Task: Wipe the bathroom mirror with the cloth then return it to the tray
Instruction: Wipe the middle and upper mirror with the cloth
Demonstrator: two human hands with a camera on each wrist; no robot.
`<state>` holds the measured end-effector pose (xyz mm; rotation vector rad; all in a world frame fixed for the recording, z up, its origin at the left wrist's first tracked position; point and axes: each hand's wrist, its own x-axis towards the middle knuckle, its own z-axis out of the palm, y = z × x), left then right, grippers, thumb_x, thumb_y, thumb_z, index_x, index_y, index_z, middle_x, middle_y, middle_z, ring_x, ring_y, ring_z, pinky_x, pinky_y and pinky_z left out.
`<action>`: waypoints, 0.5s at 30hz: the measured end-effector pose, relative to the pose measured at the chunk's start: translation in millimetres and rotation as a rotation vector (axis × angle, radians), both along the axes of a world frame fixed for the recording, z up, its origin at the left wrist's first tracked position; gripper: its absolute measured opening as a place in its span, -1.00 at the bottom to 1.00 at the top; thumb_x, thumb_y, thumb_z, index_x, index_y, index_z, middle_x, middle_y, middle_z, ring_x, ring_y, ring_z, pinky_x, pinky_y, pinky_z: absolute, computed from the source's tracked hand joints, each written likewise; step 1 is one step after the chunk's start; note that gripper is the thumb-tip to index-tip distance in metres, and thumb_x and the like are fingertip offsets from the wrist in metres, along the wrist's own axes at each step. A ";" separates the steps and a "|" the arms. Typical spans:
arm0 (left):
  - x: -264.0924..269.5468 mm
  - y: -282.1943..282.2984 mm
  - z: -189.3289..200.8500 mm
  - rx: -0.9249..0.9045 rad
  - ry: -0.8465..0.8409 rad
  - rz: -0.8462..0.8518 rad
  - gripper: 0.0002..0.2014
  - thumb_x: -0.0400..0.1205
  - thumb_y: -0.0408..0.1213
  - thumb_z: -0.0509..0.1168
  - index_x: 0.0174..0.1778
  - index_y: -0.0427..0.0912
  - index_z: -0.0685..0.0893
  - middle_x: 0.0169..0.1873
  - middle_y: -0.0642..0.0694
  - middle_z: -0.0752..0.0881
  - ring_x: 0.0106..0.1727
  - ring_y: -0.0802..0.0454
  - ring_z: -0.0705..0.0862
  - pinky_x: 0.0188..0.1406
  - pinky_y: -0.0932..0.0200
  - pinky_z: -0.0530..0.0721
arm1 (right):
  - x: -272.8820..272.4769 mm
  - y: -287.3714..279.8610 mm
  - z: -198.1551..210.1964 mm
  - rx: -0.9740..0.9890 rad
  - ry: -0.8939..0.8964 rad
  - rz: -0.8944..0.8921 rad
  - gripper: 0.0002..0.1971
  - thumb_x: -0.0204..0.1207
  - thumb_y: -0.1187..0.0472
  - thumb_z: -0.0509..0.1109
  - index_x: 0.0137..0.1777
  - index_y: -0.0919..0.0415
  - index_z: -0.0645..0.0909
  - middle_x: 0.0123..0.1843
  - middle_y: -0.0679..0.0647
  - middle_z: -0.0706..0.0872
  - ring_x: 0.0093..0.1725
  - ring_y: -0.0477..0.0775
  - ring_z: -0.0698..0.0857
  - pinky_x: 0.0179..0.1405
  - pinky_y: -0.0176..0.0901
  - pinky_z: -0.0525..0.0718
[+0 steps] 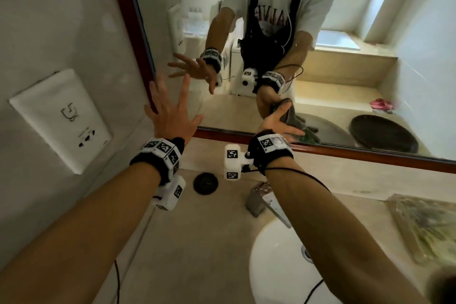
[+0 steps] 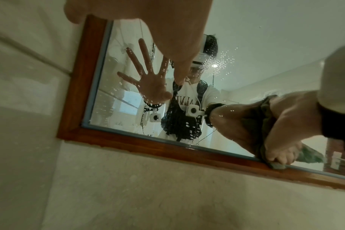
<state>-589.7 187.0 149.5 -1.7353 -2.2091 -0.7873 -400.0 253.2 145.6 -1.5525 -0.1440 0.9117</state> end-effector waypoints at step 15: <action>-12.2 -5.2 3.6 -0.004 0.043 -0.047 0.05 0.44 0.11 0.48 0.65 0.20 -0.15 0.64 -0.32 -0.27 0.64 -0.38 -0.15 0.48 -0.53 0.13 | -30.1 -8.9 6.5 -0.105 -0.058 0.236 0.15 0.48 -0.45 0.20 0.69 0.29 -0.34 0.73 0.36 -0.13 0.70 0.37 -0.02 0.65 0.19 -0.13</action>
